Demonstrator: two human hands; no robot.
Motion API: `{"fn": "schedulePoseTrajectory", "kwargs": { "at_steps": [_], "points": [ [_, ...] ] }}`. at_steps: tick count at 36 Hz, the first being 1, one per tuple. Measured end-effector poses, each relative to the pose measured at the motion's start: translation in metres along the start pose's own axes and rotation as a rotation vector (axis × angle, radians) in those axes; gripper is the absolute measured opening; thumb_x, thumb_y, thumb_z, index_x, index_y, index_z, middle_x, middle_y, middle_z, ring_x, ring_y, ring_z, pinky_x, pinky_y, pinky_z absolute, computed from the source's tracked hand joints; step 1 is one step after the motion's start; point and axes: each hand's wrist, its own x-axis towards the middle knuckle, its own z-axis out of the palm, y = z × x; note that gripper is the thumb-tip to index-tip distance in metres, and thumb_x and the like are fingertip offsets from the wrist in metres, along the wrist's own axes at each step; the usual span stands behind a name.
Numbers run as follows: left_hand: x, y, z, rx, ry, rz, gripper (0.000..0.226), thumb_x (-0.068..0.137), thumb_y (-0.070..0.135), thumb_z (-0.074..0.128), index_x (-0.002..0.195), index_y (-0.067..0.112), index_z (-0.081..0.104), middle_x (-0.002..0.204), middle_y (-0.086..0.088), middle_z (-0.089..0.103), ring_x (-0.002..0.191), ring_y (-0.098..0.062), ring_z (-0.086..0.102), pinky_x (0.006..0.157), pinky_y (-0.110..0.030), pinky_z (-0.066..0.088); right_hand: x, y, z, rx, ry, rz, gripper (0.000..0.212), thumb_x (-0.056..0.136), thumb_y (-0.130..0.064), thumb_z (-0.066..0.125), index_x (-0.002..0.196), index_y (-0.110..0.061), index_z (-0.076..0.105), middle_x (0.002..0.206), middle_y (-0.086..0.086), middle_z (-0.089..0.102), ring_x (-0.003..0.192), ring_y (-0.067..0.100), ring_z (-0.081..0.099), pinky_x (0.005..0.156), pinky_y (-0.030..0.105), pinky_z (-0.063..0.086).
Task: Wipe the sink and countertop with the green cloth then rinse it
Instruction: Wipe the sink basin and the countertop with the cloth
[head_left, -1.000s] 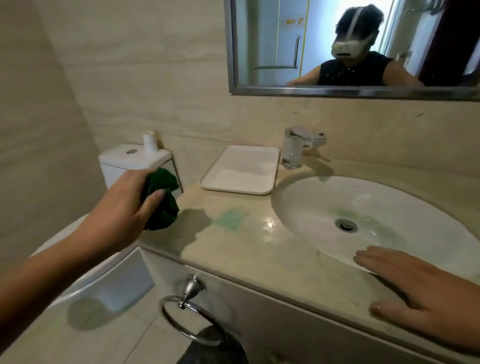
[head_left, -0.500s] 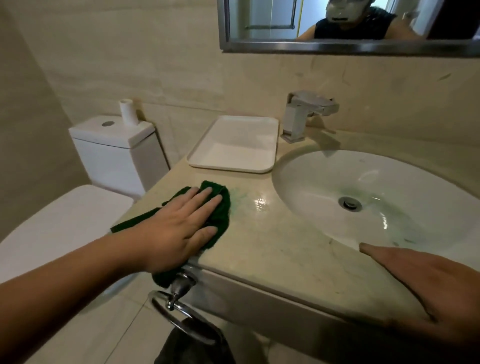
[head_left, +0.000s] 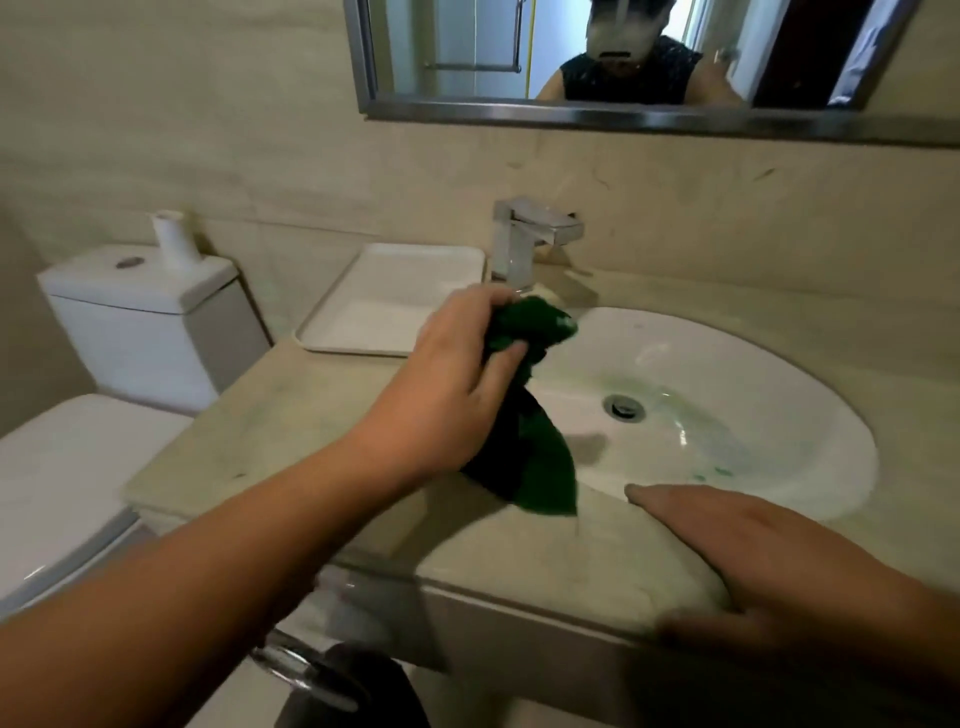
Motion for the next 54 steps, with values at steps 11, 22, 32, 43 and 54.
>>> {"fn": "schedulePoseTrajectory", "kwargs": {
  "at_steps": [11,22,32,43,54],
  "points": [
    [-0.084,-0.059,-0.096,0.574,-0.534,-0.157,0.042,0.083,0.087,0.054,0.090,0.046,0.046,0.152,0.027,0.037,0.126,0.004,0.043,0.104,-0.023,0.045,0.034,-0.046,-0.030,0.031,-0.086,-0.072,0.132,0.054,-0.108,0.043,0.155,-0.051,-0.020,0.168,-0.023,0.007,0.144,-0.004,0.023,0.119,0.020,0.025],
    [-0.106,-0.104,-0.146,0.778,-0.377,-0.569,0.086,0.094,0.065,0.036,0.167,0.041,-0.004,0.176,-0.004,0.004,0.161,-0.025,0.003,0.130,-0.042,0.009,0.049,-0.045,-0.007,0.033,-0.070,0.020,0.124,0.042,-0.114,0.029,0.132,-0.067,-0.043,0.165,-0.033,0.004,0.147,-0.004,0.023,0.125,0.028,0.024],
    [-0.050,-0.107,-0.093,0.729,-0.357,-0.504,0.085,0.101,0.072,0.024,0.166,0.019,0.022,0.166,-0.012,0.030,0.150,-0.028,0.031,0.125,-0.043,0.028,0.051,-0.044,-0.007,0.029,-0.072,-0.016,0.126,0.043,-0.115,0.029,0.134,-0.065,-0.042,0.160,-0.038,0.008,0.140,-0.007,0.030,0.120,0.025,0.031],
    [-0.001,-0.040,0.029,0.480,-0.417,-0.047,0.037,0.109,0.037,0.046,0.139,0.023,0.064,0.136,0.001,0.062,0.126,-0.017,0.055,0.114,-0.040,0.046,0.039,-0.052,-0.014,0.069,0.040,-0.038,0.122,0.054,-0.108,0.042,0.152,-0.059,-0.013,0.138,-0.040,0.029,0.127,-0.008,0.041,0.103,0.021,0.039],
    [-0.070,-0.102,-0.158,0.722,0.005,-0.439,0.047,0.108,0.040,0.044,0.152,0.025,0.051,0.153,-0.004,0.049,0.134,-0.024,0.046,0.112,-0.041,0.040,0.037,-0.051,-0.014,0.027,-0.055,-0.004,0.124,0.049,-0.114,0.027,0.143,-0.061,-0.034,0.162,-0.032,0.012,0.134,-0.006,0.033,0.117,0.027,0.032]
  ]
}}
